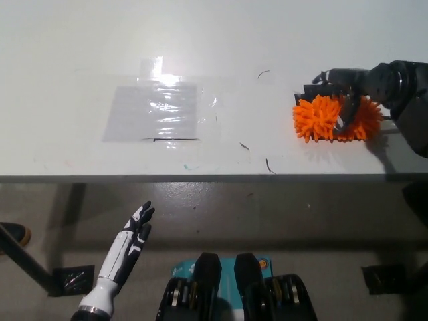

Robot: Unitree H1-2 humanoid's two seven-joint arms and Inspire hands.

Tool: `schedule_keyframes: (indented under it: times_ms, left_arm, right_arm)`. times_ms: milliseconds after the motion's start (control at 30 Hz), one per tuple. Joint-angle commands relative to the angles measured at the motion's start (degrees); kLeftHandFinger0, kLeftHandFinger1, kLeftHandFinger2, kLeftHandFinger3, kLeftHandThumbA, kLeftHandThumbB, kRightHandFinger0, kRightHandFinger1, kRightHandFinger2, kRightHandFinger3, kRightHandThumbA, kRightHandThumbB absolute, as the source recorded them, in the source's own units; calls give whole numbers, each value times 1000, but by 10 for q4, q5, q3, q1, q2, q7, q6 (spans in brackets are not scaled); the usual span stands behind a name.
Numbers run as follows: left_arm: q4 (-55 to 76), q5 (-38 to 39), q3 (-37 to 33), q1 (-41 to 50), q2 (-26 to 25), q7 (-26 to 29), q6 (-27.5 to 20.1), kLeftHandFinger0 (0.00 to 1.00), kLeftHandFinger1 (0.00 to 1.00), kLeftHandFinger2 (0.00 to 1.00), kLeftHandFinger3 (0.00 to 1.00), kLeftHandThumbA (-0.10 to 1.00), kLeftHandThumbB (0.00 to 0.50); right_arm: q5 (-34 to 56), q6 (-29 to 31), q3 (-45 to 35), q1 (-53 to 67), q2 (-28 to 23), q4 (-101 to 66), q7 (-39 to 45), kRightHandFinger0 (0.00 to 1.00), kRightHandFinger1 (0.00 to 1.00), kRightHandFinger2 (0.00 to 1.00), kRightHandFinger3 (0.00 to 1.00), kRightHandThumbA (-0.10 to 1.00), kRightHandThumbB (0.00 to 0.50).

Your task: The robot uses it right hand to pick up an extended orange duster kept in the middle of the desk and presses its handle against the desk to collapse it

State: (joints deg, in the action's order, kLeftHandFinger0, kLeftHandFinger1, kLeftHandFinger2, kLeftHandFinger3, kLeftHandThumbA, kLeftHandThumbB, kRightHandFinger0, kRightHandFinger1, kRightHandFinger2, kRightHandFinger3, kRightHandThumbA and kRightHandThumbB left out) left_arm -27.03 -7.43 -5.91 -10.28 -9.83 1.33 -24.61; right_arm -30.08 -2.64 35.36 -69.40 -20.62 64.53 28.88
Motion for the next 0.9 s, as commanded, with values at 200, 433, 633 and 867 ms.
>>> schedule_keyframes:
  times_ms: [200, 433, 633, 867]
  left_arm:
    - [3, -7, 0, -16, -13, 14, -23, 1000, 1000, 1000, 1000, 1000, 500]
    - [4, -4, 2, -19, -11, 14, -23, 1000, 1000, 1000, 1000, 1000, 500]
    - [1, -9, 2, -25, -13, 17, -23, 1000, 1000, 1000, 1000, 1000, 500]
    - [-4, 1, 6, -30, -12, 10, -23, 1000, 1000, 1000, 1000, 1000, 500]
  right_arm:
    - [-10, 42, -12, -52, -8, 27, -14, 1000, 1000, 1000, 1000, 1000, 474]
    - [4, 52, -30, -56, 5, 59, -7, 1000, 1000, 1000, 1000, 1000, 500]
    - [16, 49, -50, -58, 14, 90, 4, 1000, 1000, 1000, 1000, 1000, 468]
    - [25, 70, -70, -56, 18, 125, 1, 1000, 1000, 1000, 1000, 865, 346]
